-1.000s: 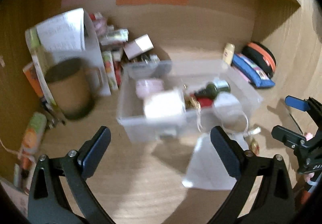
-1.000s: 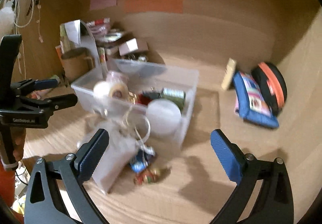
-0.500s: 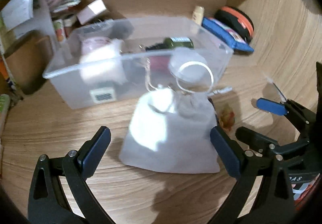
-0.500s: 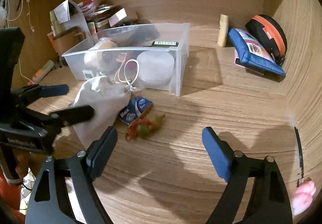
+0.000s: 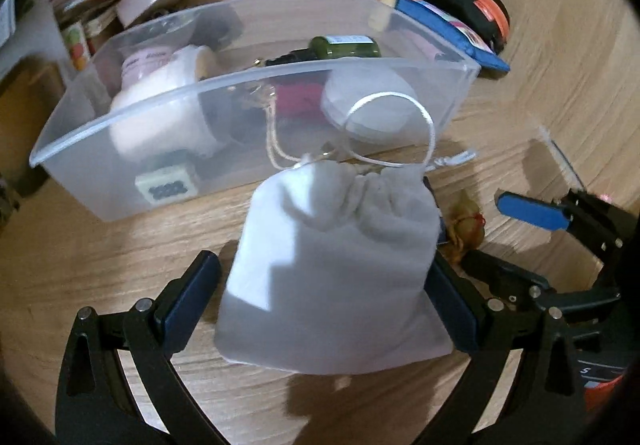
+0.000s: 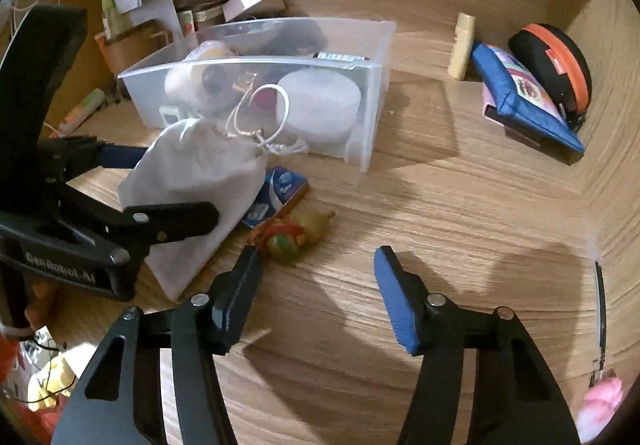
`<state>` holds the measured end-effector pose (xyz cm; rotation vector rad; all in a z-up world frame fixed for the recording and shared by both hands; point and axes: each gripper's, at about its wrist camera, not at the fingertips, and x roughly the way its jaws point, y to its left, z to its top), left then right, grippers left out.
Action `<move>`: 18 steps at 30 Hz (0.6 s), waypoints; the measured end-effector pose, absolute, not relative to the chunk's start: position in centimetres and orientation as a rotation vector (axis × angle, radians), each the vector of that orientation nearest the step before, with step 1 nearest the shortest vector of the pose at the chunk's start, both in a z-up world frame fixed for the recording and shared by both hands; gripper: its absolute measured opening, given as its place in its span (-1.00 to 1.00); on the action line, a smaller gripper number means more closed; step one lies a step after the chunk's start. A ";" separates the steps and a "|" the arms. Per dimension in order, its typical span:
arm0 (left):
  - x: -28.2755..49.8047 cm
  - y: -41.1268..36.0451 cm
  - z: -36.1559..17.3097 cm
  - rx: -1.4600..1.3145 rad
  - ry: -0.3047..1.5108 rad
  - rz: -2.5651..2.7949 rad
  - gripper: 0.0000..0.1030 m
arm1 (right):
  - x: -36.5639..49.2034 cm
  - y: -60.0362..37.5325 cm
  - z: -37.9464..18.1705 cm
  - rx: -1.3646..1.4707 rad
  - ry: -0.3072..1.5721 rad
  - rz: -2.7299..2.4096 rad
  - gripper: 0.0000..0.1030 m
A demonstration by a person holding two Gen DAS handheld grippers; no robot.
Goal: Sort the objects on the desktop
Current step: 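Move the left gripper toward the white drawstring bag and grasp it, then grasp the small orange-green figurine with the right gripper while the left lifts the bag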
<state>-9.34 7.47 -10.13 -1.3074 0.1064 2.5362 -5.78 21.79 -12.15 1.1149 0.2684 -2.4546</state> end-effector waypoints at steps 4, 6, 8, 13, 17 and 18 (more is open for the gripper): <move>-8.7 7.7 -9.7 -1.248 0.150 2.532 0.60 | -5.7 21.3 -12.1 1.112 0.329 -2.456 0.03; -8.7 7.4 -9.6 -1.237 0.132 2.530 0.59 | -6.0 21.2 -12.1 1.115 0.335 -2.447 0.03; -8.6 7.0 -9.4 -1.223 0.108 2.527 0.57 | -6.5 21.3 -12.1 1.122 0.315 -2.436 -0.05; -8.5 6.8 -9.4 -1.215 0.108 2.536 0.56 | -6.9 21.0 -12.1 1.125 0.302 -2.436 -0.34; -7.4 6.8 -8.8 -1.158 0.154 2.560 0.55 | -6.7 20.9 -12.1 1.113 0.298 -2.443 -0.43; -7.1 6.9 -8.7 -1.142 0.163 2.570 0.55 | -6.8 21.0 -12.1 1.113 0.296 -2.450 -0.43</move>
